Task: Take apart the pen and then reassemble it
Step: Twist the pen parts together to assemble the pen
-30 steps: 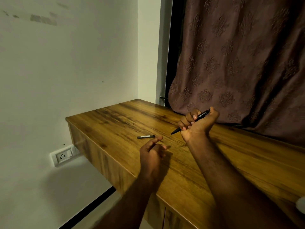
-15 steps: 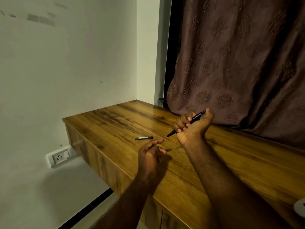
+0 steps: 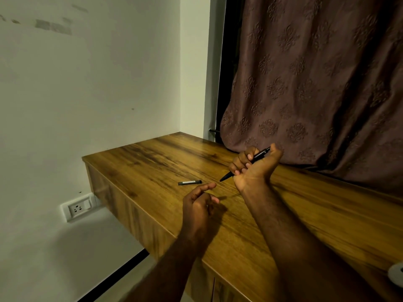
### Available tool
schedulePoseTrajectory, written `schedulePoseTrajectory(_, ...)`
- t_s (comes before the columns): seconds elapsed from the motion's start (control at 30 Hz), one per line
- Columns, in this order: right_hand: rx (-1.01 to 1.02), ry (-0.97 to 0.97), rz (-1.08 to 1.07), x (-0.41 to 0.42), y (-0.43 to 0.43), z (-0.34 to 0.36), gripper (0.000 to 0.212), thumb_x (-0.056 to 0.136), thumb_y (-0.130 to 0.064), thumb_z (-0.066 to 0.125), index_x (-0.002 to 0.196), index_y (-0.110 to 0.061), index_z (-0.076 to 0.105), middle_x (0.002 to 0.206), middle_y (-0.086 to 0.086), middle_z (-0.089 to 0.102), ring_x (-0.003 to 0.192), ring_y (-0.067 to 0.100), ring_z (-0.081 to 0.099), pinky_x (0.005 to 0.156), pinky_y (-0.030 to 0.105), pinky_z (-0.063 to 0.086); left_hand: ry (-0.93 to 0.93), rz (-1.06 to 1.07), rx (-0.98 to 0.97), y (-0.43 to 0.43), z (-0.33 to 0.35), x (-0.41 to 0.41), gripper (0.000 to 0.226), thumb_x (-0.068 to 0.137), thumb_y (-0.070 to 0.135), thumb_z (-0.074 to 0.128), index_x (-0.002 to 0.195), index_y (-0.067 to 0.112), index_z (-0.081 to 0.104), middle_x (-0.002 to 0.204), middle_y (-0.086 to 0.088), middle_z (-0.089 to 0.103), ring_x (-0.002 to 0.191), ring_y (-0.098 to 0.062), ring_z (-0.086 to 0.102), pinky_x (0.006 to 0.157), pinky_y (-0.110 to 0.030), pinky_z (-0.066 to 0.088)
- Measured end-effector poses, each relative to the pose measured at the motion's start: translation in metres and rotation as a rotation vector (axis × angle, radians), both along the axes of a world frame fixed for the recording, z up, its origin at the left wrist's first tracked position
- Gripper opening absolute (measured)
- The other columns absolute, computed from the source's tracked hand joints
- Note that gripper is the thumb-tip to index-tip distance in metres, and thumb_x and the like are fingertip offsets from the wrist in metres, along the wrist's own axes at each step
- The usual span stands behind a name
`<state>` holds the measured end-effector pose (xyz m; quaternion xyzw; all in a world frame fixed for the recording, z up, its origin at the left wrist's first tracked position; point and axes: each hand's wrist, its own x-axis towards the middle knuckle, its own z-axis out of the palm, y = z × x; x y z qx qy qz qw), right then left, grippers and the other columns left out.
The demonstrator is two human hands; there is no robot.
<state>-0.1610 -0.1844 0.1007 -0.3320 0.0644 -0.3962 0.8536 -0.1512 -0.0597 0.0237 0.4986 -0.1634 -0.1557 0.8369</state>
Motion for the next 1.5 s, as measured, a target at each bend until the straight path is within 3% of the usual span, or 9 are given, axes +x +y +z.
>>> schedulePoseTrajectory(1.5, -0.039, 0.009, -0.018, -0.004, 0.004, 0.002, 0.052, 0.083, -0.056, 0.027, 0.050, -0.016, 0.030, 0.038, -0.003, 0.019, 0.036, 0.014, 0.011, 0.042, 0.016, 0.017, -0.065, -0.017, 0.055, -0.005, -0.012, 0.010, 0.031, 0.086, -0.001, 0.044, 0.094, 0.013, 0.070, 0.062, -0.005, 0.063, 0.045, -0.006, 0.049, 0.042, -0.016, 0.037)
